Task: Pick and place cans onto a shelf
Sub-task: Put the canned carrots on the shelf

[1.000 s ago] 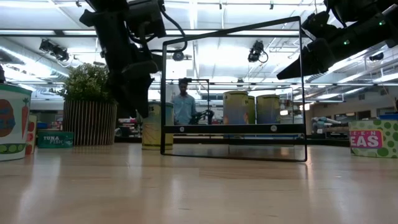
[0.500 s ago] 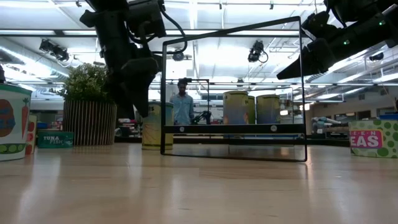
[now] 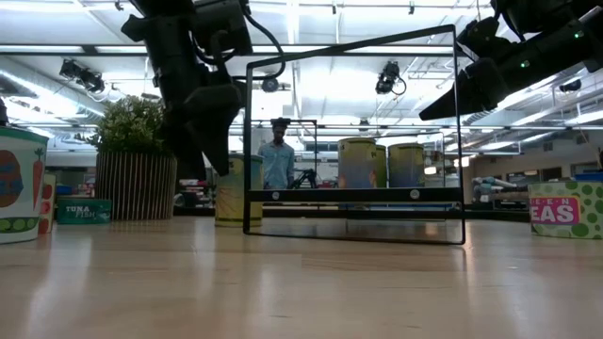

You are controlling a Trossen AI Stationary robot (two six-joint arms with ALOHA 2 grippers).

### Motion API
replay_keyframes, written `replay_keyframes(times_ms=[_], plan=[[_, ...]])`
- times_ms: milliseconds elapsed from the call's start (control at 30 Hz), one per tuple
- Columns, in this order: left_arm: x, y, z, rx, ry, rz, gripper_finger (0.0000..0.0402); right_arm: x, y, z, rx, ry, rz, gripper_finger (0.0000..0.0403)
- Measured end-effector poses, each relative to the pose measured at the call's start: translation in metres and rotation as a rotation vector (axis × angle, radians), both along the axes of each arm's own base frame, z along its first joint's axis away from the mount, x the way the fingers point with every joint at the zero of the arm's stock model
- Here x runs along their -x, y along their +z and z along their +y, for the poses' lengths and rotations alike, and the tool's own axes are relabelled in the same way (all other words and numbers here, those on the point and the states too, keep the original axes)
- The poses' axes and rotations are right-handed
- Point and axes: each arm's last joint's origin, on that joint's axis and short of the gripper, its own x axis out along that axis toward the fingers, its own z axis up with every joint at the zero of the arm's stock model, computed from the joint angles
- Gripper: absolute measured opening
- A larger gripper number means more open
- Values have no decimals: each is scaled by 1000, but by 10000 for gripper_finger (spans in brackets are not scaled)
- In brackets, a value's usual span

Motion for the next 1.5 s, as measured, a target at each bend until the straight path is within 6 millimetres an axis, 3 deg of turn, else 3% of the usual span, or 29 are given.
replay_keyframes(times_ms=[400, 633, 833, 1500], plan=[[2, -2, 2, -28, 7, 23, 397, 0, 0, 0, 0, 0, 0, 350], [19, -28, 1, -46, 11, 95, 396, 0, 0, 0, 3, 1, 2, 350], [15, -35, 2, -96, -23, 0, 396, 0, 0, 0, 1, 1, 1, 350], [1, -28, 1, -217, 23, -154, 396, 0, 1, 0, 4, 2, -7, 350]])
